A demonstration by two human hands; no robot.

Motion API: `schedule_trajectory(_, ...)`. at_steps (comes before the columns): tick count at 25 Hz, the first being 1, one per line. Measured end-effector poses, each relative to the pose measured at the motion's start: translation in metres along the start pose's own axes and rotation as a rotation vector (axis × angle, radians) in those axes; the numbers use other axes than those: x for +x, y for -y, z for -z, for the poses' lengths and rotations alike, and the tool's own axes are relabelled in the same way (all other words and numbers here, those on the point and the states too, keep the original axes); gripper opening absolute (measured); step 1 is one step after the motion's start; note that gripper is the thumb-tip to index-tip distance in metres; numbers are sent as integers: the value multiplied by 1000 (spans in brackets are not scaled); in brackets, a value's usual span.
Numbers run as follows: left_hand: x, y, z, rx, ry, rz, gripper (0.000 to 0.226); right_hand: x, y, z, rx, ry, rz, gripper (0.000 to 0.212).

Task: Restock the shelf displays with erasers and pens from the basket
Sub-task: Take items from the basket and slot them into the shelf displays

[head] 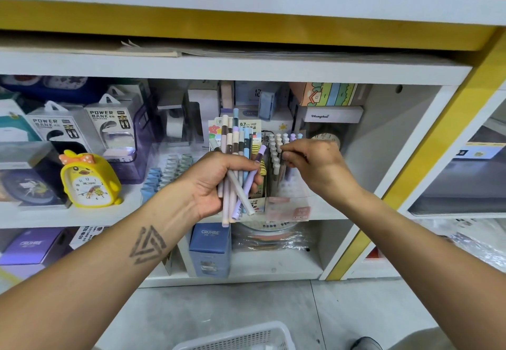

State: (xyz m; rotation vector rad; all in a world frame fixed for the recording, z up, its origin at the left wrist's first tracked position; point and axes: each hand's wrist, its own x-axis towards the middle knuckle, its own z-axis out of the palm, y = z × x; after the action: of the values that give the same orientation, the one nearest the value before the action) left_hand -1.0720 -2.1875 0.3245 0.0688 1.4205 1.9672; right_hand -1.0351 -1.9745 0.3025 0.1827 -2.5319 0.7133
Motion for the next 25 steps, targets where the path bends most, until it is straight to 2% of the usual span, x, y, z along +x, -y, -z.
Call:
schedule_trajectory(2,0,2,0,4,9,9,4,0,4,0,-206,82,41,25)
schedule_trajectory(4,0,5,-2,15,23,21,4,0,8,1,-255,148,-26,34)
schedule_trajectory(5,0,6,-4,21,31,25,4,0,11,3,-158,133,-106,33)
schedule_trajectory(7,1,9,-8,40,53,31,10,0,20,11,332,84,-345,21)
schedule_trajectory(9,2,11,-15,67,82,30,11,-2,27,18,751,130,-505,18)
schedule_trajectory(11,2,12,-22,78,105,21,12,-6,30,23,889,189,-543,9)
schedule_trajectory(12,2,12,-24,72,116,17,13,-6,30,26,929,159,-560,5)
schedule_trajectory(14,3,12,-28,31,138,18,13,-5,22,36,982,-42,-603,5)
schedule_trajectory(16,3,10,-30,-4,122,26,17,-3,9,50,914,-299,-616,6)
schedule_trajectory(18,5,8,-29,13,70,22,20,-3,-5,57,780,-432,-610,9)
schedule_trajectory(20,7,5,-26,5,43,17,15,-5,-11,55,595,-431,-557,8)
schedule_trajectory(23,6,2,-26,-36,45,37,5,-13,-9,43,259,-289,-302,9)
schedule_trajectory(25,6,4,-26,-56,57,51,5,-17,-9,35,122,-203,-161,8)
